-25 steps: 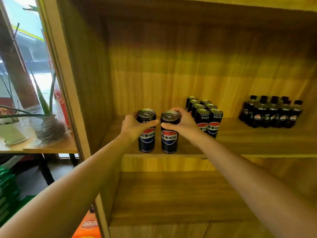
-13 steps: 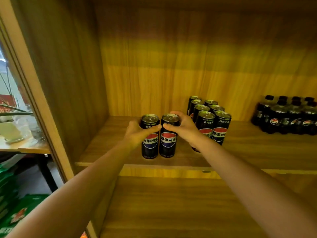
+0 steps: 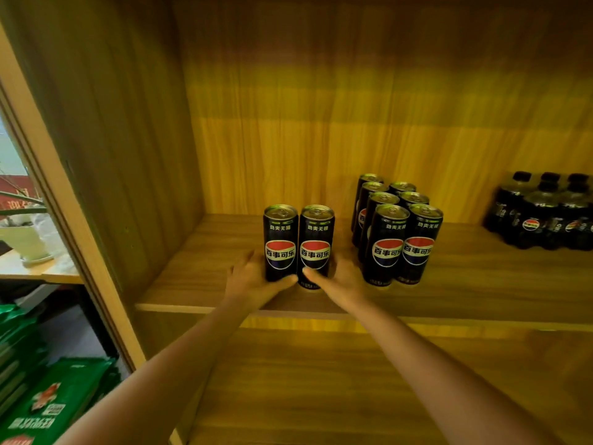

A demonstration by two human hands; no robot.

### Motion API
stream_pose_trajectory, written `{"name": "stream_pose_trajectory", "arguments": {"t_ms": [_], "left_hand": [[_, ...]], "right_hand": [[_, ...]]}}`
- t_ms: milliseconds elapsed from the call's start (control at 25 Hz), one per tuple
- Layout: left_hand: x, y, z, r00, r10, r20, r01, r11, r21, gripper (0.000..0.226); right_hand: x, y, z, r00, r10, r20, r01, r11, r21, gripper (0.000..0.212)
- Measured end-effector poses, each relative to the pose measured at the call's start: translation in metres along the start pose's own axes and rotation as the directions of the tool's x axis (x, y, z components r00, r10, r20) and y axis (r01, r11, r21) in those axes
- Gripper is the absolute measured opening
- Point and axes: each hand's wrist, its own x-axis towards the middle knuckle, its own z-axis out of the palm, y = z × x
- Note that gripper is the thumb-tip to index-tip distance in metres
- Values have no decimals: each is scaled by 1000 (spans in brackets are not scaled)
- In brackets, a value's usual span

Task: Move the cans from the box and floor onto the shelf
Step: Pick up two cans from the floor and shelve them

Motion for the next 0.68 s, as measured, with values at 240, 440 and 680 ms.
{"name": "stream_pose_trajectory", "arguments": {"t_ms": [240, 440, 680], "left_hand": [[9, -14, 22, 991, 36, -131, 10, 942, 335, 84], [43, -15, 32, 990, -30, -136, 81, 918, 389, 88], [73, -18, 37, 992, -85, -94, 118, 886, 448, 92]], "right_hand": [[16, 27, 25, 986, -42, -161, -33, 899, -437, 56], [46, 28, 25, 968, -44, -248, -116, 796, -594, 58], [65, 29, 27, 962, -41, -271, -148, 754, -640, 61]]}}
